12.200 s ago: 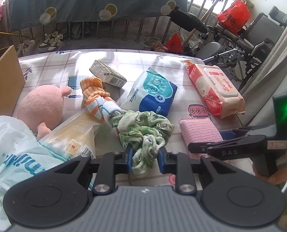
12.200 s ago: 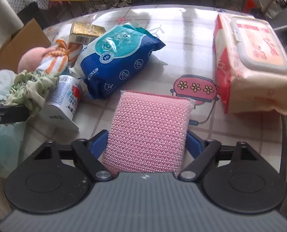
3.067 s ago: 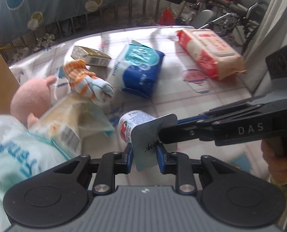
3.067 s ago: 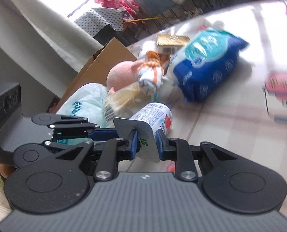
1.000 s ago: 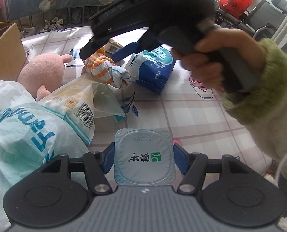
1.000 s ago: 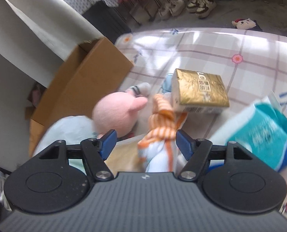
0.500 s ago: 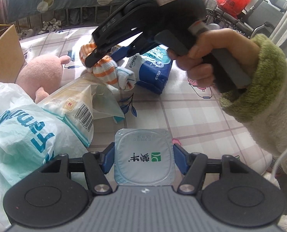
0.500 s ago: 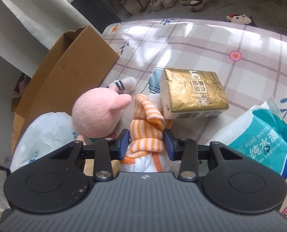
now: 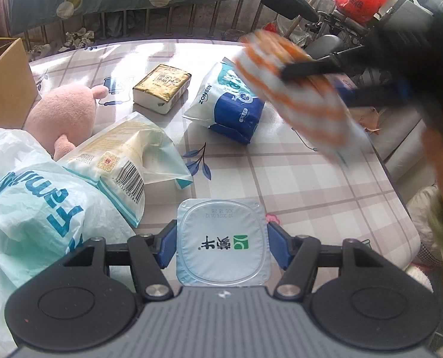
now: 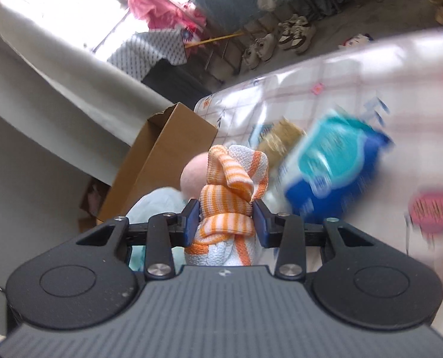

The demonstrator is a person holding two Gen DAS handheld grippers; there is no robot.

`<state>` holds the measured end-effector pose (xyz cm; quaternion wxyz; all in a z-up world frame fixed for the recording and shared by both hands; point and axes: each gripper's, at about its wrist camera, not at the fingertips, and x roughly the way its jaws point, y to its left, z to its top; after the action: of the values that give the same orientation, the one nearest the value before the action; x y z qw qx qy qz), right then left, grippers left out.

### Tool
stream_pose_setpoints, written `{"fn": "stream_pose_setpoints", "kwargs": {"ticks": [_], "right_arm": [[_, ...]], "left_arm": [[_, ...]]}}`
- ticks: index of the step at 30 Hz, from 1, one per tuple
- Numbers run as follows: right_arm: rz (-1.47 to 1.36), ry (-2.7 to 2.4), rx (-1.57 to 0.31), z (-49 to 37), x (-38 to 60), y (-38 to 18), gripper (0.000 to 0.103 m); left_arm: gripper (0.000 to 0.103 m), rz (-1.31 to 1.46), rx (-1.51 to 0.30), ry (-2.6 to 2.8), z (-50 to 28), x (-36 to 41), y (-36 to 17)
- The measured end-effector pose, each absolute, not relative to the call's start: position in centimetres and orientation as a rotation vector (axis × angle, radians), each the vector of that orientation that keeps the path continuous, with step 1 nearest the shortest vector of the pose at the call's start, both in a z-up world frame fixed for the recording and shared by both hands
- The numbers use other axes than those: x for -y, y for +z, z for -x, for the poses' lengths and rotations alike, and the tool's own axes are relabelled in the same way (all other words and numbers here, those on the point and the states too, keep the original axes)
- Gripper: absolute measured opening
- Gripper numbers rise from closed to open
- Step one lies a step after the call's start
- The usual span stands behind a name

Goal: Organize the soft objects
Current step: 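Grasp the orange-striped cloth with the right gripper while the left holds the cup, then carry the yogurt cup and striped cloth over the cardboard box with both grippers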

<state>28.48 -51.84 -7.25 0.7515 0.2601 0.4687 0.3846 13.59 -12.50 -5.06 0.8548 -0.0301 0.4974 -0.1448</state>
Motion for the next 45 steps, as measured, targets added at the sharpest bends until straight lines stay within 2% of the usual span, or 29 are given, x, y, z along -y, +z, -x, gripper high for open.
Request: {"fn": "stream_pose_setpoints", "kwargs": {"ticks": [9,15,27,33,45], "right_arm": [[-0.812,0.760,-1.119,-20.6,53.8,-14.7,0.037],[-0.891,0.762,-1.108,-18.4,53.2,-15.5,0.037],[-0.828,0.799,-1.037,-15.5,52.9,-9.7,0.037],[-0.773,0.860,-0.989,-15.3,50.8,-5.6,0.038],[-0.629,1.098,-1.007,-20.0,35.9,1.9,0.038]], "left_arm": [[0.063,0.082,-1.028,-0.292,-13.0,12.6,-5.0],[0.063,0.109,-0.996,-0.297,-12.0,12.7,-3.9],[0.063,0.182,-0.882,-0.325,-8.6,11.3,0.8],[0.063,0.242,-0.817,-0.314,-7.5,8.1,3.8],[0.063,0.303,-0.697,-0.099,-6.3,-4.9,9.5]]}}
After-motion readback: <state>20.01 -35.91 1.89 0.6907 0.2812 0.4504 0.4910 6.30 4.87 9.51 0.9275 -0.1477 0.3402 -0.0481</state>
